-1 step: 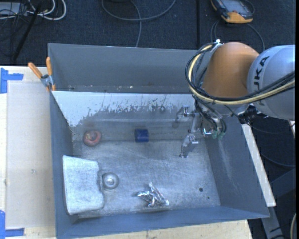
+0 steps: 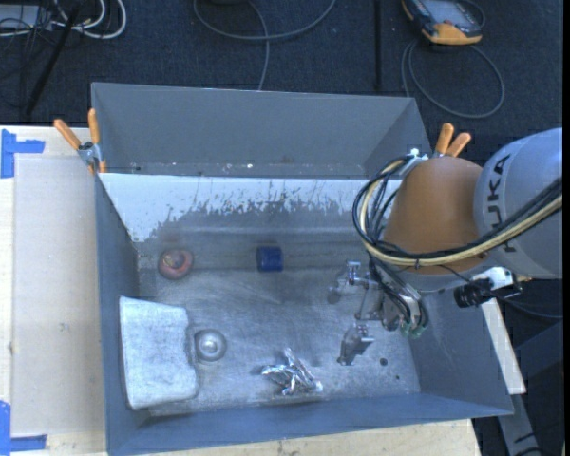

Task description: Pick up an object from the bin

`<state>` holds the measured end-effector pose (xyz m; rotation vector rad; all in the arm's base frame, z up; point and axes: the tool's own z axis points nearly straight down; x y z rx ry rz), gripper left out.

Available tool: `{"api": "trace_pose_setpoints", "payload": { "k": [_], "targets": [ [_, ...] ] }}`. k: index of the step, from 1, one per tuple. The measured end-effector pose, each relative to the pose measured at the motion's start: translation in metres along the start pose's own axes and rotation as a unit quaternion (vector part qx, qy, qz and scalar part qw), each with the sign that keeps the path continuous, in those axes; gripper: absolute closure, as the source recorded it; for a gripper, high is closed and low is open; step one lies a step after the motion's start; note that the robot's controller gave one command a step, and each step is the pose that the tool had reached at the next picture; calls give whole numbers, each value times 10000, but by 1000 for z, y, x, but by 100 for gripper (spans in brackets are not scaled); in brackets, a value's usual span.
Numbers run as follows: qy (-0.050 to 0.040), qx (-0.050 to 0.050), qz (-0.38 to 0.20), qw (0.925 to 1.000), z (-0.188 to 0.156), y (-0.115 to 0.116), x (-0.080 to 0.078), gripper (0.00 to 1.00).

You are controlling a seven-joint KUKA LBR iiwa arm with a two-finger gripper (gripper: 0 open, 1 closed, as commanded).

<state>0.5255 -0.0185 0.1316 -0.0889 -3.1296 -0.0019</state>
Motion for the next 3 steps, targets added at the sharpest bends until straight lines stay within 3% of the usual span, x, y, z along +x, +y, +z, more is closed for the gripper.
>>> {"api": "trace_pose_setpoints", "payload": {
  "k": [1, 2, 3],
  "targets": [
    [-63, 13, -883, 9961, 61, 62, 38, 0],
    [-120, 15, -1330, 9910, 59, 104, 46, 0],
    [-52, 10, -1329, 9911, 60, 104, 49, 100]
  ]
}}
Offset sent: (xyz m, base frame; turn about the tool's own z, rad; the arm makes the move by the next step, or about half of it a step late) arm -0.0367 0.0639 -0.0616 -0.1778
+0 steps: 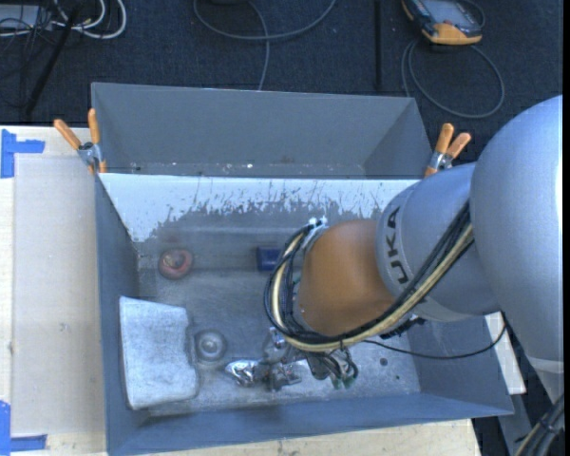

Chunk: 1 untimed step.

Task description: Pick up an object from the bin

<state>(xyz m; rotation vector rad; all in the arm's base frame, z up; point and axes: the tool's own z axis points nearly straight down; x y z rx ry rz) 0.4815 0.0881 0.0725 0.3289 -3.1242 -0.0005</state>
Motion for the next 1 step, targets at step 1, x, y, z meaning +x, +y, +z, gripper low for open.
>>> {"api": "trace_pose_setpoints", "payload": {
  "k": [1],
  "targets": [
    [-35, 7, -2502, 9682, -218, 13, -35, 100]
  ]
}}
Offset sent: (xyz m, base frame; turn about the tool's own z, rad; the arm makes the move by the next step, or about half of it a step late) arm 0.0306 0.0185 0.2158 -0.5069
